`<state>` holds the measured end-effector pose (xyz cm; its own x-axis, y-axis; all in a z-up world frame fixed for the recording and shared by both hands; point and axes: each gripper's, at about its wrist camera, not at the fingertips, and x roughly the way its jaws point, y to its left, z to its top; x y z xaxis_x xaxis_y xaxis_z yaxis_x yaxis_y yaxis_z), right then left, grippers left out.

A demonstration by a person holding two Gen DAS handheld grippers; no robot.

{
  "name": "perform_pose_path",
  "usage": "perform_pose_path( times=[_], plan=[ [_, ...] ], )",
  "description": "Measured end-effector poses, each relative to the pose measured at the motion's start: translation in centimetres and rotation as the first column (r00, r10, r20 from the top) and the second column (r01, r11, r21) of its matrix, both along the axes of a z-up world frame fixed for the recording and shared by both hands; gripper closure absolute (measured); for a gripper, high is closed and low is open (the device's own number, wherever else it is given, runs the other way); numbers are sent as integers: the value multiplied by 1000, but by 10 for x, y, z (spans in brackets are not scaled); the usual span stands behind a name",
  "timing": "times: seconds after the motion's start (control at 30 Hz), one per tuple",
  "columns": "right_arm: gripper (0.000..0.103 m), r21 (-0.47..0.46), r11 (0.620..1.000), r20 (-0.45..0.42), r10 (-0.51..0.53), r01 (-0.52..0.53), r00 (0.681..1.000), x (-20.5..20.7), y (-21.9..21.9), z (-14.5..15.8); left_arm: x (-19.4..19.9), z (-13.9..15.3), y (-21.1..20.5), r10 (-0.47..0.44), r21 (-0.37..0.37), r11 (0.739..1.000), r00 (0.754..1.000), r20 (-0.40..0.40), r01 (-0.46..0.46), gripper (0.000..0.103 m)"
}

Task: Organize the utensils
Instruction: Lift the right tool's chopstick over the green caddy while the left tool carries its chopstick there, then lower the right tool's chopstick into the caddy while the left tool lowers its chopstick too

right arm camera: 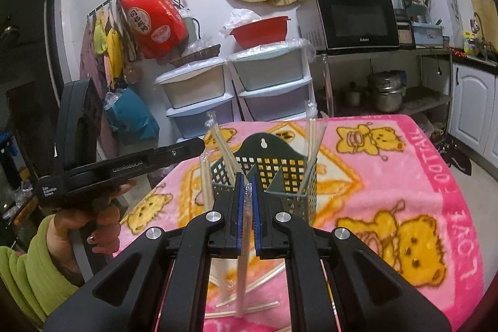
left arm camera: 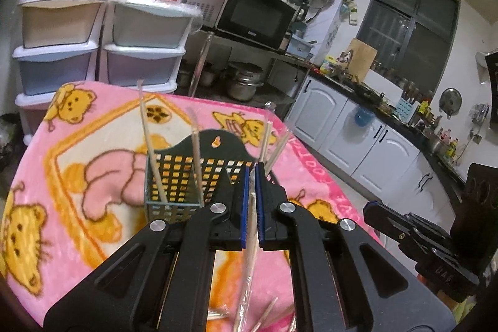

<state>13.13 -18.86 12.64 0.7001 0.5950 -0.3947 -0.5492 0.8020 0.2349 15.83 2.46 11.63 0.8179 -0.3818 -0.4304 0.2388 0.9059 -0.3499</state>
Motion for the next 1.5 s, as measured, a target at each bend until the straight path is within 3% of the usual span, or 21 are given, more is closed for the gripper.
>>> perform_pose_path(
  times=[0.87, 1.5],
  plan=[
    [98, 47, 999, 101, -27, 22, 995, 2, -8, 38, 11, 50, -24, -59, 12, 998, 994, 96, 59, 102],
    [98, 92, 996, 201, -19, 1, 979, 21, 2, 90, 24, 98, -24, -52, -8, 998, 979, 197, 55, 102]
  ],
)
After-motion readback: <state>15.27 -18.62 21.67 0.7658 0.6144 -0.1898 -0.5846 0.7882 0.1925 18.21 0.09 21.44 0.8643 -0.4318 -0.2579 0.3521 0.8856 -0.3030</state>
